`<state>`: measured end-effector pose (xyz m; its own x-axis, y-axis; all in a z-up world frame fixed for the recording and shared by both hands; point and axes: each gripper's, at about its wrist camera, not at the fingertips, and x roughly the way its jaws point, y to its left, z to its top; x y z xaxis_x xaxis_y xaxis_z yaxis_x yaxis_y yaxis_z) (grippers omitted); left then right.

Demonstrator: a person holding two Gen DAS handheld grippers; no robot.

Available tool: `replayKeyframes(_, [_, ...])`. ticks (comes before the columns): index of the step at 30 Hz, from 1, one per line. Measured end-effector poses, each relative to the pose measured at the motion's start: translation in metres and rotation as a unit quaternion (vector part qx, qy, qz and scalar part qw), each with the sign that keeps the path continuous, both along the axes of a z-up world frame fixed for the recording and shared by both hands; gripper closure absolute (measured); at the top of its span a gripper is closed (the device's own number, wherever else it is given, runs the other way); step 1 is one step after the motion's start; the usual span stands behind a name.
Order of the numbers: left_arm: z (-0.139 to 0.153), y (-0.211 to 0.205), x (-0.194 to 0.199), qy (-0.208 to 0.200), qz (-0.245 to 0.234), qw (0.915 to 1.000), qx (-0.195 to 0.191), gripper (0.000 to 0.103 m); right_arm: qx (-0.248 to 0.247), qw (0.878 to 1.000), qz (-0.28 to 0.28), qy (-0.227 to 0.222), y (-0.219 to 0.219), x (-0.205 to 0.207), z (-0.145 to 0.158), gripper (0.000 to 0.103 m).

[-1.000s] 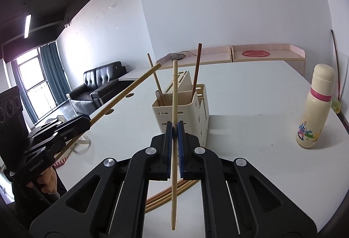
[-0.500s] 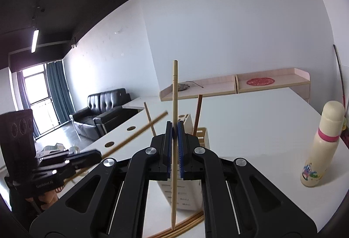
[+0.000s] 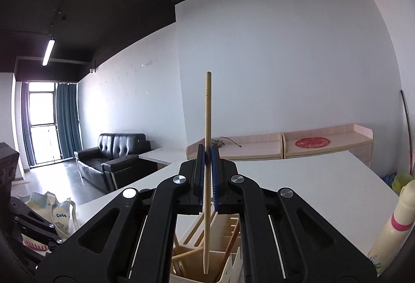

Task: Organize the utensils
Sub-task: 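Lower both chopsticks into the holder and open both tools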

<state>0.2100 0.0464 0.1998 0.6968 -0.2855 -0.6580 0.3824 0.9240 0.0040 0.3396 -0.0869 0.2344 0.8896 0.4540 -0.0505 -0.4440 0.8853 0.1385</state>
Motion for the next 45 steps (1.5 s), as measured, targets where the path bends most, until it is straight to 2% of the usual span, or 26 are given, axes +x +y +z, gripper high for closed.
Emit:
replayKeyframes(7, [0.008,-0.003,0.018,0.069,-0.002,0.9967,0.042,0.097,-0.001,1.0,0.012,0.015,0.009,0.018,-0.021,0.098])
replayKeyframes(15, [0.011,-0.013,0.037,0.112,-0.002,0.9919,0.059,0.097,-0.002,1.0,0.011,0.02,0.011,0.021,-0.04,0.098])
replayKeyframes(20, [0.013,-0.022,0.05,0.124,0.005,0.9899,0.068,0.097,0.007,0.999,0.02,0.028,0.006,0.018,-0.051,0.098])
replayKeyframes(32, [0.008,-0.025,0.081,0.109,0.039,0.9899,0.081,0.096,0.015,0.999,0.031,0.038,0.001,0.019,-0.063,0.098])
replayKeyframes(43, [0.005,-0.036,0.084,0.083,0.039,0.9912,0.095,0.095,0.014,0.998,0.042,0.048,-0.002,0.014,-0.077,0.098])
replayKeyframes(45, [0.006,-0.037,0.083,0.078,0.042,0.9915,0.095,0.089,0.017,0.998,0.045,0.05,-0.003,0.013,-0.079,0.098])
